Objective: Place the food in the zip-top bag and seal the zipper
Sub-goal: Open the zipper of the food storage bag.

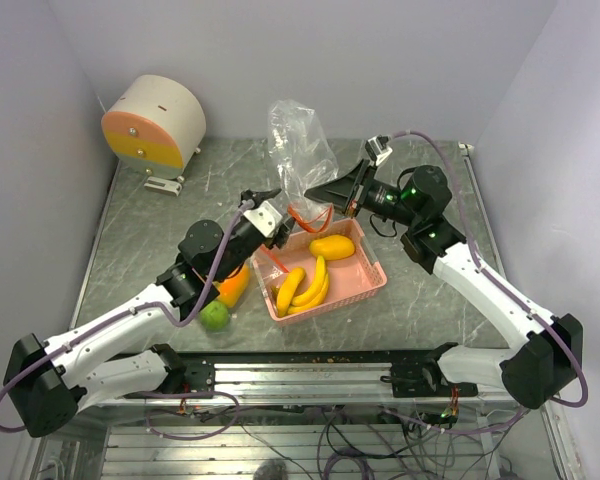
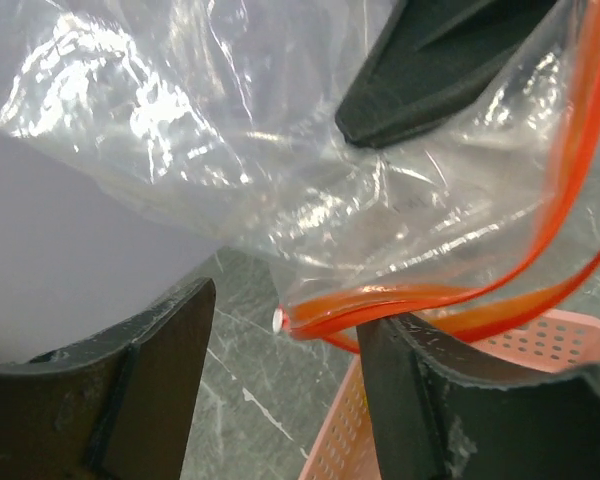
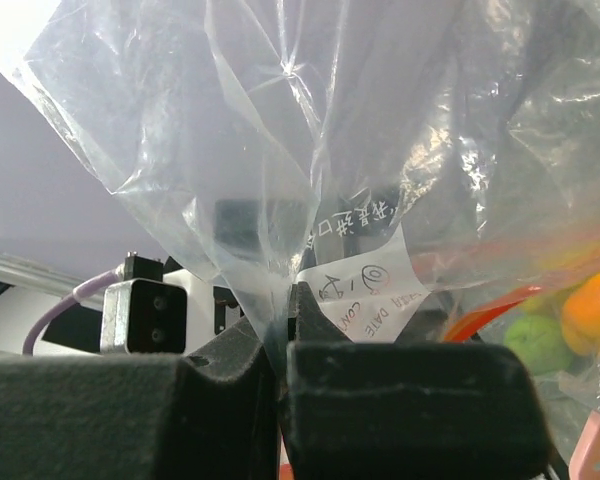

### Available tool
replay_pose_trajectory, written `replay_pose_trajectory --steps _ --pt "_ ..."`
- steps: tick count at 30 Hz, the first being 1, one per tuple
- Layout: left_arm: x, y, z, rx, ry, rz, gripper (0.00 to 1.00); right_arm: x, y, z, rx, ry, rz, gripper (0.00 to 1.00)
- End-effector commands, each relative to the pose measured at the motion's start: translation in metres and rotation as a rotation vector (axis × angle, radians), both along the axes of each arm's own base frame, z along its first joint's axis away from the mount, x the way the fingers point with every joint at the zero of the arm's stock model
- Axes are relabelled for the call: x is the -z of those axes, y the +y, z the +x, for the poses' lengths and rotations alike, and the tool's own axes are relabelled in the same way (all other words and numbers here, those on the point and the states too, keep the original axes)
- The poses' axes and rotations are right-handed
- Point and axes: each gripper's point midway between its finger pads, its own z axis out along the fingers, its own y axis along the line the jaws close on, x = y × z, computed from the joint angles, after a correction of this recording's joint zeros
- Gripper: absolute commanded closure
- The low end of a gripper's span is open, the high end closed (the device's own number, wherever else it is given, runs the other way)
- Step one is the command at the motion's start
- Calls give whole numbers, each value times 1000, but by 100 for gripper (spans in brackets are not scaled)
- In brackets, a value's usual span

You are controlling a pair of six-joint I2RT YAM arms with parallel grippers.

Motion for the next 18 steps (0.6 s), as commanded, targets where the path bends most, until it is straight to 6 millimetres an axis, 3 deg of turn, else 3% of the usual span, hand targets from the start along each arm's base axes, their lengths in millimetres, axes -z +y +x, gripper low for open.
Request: replay_pose_trajectory --steps 1,3,5,6,8,13,15,18 --pt "-35 0 2 -13 -59 -60 37 -2 1 -14 -57 -4 15 100" --pt "-35 -1 1 -8 -58 -57 52 0 1 -14 -56 0 9 100" --pt "-35 1 -1 -6 -53 -49 88 0 2 -14 -61 -1 4 100" --pt "-36 3 -1 -15 -43 -57 92 2 2 -13 -64 -1 0 100" --pt "-37 9 -1 -35 -12 -71 93 6 0 -8 -45 2 -20 99" --pt "-22 44 0 -196 199 -17 93 21 -18 22 132 -83 -205 76" --pt "-17 64 -3 -273 270 -3 93 25 -44 47 337 -146 -359 65" --pt "-14 100 -13 -407 361 -14 93 24 -85 65 558 -223 -531 45"
